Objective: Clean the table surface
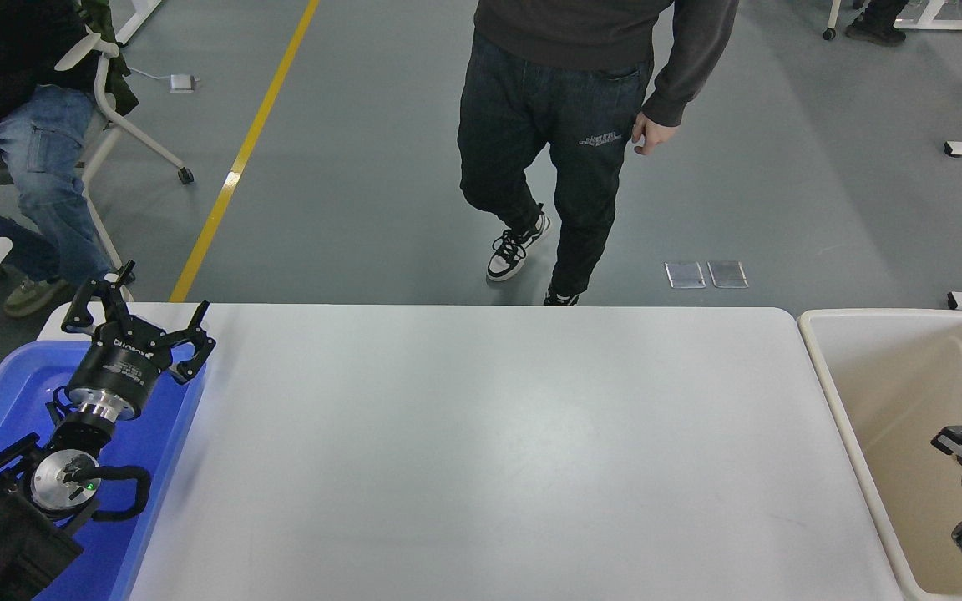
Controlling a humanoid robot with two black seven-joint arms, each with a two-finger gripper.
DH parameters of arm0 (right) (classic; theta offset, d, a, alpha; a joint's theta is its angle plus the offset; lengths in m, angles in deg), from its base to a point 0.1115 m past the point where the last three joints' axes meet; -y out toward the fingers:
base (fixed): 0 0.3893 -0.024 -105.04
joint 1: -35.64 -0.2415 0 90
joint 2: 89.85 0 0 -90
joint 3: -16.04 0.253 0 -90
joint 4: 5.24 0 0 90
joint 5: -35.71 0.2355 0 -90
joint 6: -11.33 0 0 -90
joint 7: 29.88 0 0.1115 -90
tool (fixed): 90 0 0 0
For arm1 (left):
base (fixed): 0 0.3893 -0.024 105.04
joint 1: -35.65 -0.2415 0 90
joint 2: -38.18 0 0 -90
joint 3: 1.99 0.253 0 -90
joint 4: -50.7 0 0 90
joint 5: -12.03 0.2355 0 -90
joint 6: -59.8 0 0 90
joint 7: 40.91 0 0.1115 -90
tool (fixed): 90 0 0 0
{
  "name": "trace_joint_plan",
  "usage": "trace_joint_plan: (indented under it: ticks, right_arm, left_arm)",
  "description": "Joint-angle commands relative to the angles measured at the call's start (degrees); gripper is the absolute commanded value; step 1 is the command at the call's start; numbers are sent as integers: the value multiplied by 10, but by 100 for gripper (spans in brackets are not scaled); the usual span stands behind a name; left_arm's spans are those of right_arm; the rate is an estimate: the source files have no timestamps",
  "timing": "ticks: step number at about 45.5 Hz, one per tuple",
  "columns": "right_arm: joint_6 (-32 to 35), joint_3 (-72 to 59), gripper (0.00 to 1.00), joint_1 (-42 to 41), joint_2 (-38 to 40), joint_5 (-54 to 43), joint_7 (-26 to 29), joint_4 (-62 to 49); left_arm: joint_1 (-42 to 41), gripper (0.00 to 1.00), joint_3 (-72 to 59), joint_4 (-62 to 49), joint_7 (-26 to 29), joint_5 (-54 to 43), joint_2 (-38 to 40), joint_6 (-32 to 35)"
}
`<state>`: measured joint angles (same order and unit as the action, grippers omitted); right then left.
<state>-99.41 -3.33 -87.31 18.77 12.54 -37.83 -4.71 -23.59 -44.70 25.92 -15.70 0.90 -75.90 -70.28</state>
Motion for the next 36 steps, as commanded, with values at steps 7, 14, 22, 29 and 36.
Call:
trace_joint_plan:
  ticks: [7, 14, 22, 29, 36]
  right_arm:
    - [-14, 6, 0, -3, -10, 10, 2, -7]
    - [-13, 12, 100, -13, -10, 11, 1, -7]
    - [-11, 24, 100, -14, -10, 15, 1, -6]
    - [-2, 33, 100, -25, -7, 33, 1, -6]
    - [25, 48, 100, -38, -2, 72, -4, -6]
  left_arm:
    - [0, 100, 0, 0, 0, 1, 0, 0]
    - [0, 100, 0, 0, 0, 0, 0, 0]
    - [0, 100, 0, 0, 0, 0, 0, 0]
    - [0, 100, 0, 0, 0, 0, 0, 0]
    - [0, 100, 0, 0, 0, 0, 0, 0]
